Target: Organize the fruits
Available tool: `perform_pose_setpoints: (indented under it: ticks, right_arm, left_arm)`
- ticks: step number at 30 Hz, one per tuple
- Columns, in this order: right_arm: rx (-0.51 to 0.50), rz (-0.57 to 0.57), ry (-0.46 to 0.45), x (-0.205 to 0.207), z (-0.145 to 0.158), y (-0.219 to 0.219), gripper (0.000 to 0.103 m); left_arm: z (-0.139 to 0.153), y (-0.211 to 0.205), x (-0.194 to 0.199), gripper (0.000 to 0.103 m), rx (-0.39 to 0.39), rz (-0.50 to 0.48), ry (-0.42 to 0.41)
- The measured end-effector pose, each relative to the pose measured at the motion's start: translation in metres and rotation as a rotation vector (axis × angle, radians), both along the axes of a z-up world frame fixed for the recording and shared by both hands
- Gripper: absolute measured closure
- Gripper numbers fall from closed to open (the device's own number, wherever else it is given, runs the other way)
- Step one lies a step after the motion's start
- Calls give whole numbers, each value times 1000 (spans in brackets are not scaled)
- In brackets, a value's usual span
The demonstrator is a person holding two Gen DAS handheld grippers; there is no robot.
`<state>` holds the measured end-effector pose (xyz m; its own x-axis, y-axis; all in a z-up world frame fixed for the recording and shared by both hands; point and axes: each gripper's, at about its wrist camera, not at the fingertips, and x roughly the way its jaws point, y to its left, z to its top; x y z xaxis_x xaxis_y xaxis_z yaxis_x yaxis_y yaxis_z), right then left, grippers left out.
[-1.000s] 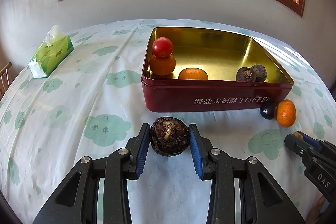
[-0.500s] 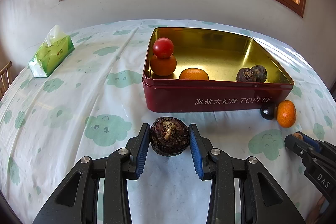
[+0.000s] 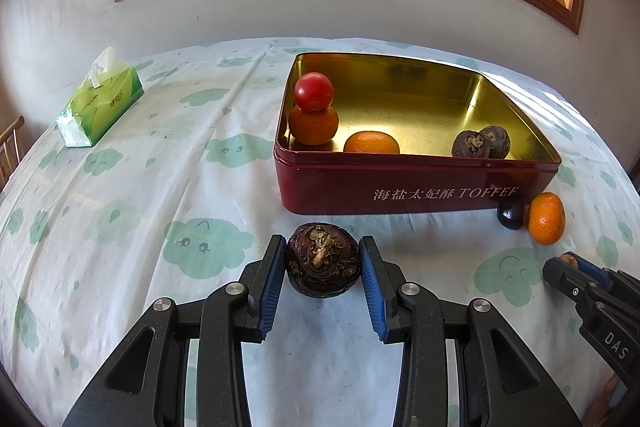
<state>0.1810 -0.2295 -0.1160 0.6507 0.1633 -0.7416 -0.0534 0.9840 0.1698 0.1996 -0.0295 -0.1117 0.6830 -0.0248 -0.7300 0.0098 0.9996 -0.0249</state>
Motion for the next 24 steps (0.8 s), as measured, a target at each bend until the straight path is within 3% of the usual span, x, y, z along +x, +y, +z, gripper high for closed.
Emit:
perform_pose_setpoints:
  ticks: [24]
  right_arm:
    - [-3, 0, 0, 0, 0, 1, 79]
  left_arm:
    - [1, 4, -1, 65, -4, 10, -5]
